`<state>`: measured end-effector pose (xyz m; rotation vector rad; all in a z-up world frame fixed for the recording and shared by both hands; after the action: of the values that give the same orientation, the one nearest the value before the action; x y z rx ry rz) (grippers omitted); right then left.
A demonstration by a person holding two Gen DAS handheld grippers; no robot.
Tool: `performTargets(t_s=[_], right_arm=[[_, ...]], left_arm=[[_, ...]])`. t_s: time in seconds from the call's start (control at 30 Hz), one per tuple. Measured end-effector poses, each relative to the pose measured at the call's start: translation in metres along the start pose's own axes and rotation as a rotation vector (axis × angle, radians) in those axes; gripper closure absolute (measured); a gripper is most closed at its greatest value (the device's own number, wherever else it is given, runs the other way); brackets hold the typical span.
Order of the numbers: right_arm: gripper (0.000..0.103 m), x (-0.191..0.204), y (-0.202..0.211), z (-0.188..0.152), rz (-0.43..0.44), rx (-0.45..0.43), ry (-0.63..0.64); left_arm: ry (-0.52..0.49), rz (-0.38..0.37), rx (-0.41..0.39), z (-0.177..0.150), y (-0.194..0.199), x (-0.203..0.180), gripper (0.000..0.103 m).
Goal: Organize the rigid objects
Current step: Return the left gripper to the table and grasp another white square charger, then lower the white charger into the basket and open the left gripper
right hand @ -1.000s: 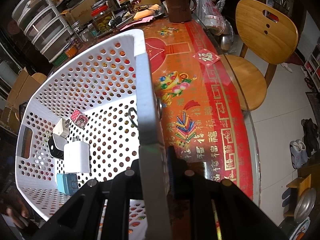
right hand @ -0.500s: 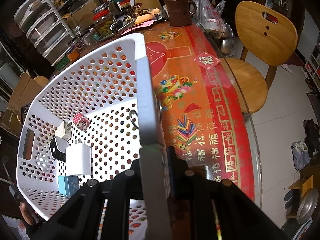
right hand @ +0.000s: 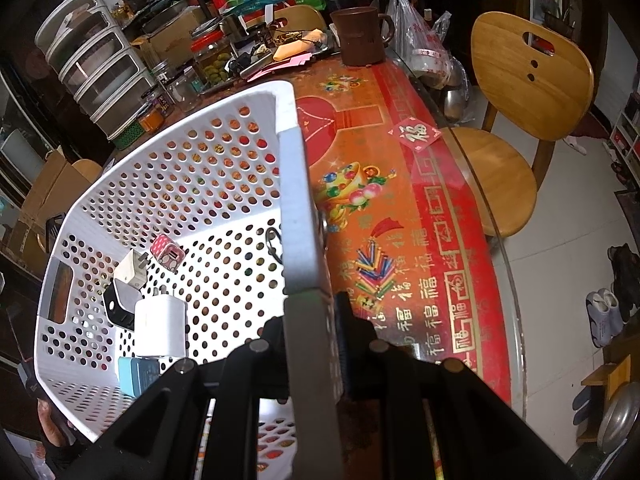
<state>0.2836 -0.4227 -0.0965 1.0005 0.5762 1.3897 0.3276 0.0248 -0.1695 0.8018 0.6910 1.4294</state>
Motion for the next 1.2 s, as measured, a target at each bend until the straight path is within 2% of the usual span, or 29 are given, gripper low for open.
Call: performTargets(t_s=[0.13,0.3,0.47,0.53,0.63,0.77,0.87,1.07,1.2], right_arm=[[0.089,0.0,0.0,0.0,0.0,-0.001,0.004],[0.089,0.0,0.0,0.0,0.0,-0.003,0.006],[0.089,0.0,0.0,0.0,0.001,-0.004,0.007],[0.089,0.001,0.0,0.0,0.003,-0.003,0.008],[0.089,0.001,0.0,0.0,0.004,-0.008,0.007],[0.089,0.001,0.001,-0.001,0.001,-0.015,0.01],[0.089,0.003,0.002,-0.001,-0.015,-0.024,0.019],[0.089,0.002,0.004,-0.003,-0.011,-0.048,0.022],[0.089,0.003,0.006,-0.003,-0.013,-0.064,0.027]], left_arm=[[0.008,0.018,-0.029,0.006,0.011,0.002,0.048],[-0.02,0.034,-0.125,0.037,0.062,-0.007,0.048],[-0.09,-0.024,-0.213,0.081,0.119,-0.048,0.048],[-0.119,-0.06,-0.196,0.094,0.127,-0.069,0.048],[-0.176,-0.069,-0.188,0.107,0.131,-0.103,0.048],[-0.241,-0.101,-0.11,0.118,0.12,-0.152,0.048],[-0.265,-0.096,-0.031,0.119,0.1,-0.182,0.048],[-0.295,-0.12,0.13,0.117,0.06,-0.214,0.048],[-0.326,-0.097,0.18,0.11,0.044,-0.227,0.048]])
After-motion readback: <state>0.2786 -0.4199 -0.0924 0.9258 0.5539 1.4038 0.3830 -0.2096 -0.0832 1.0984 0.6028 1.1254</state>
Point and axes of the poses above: each gripper's, at about its wrist camera, not at the fingertips, and y roughly against the way its jaws point, x to its left, z to its top, the point moved 2 cm from there along -y, roughly the way its jaws point, and after that the axes turned 1 degree about y, right-handed, at the moved point
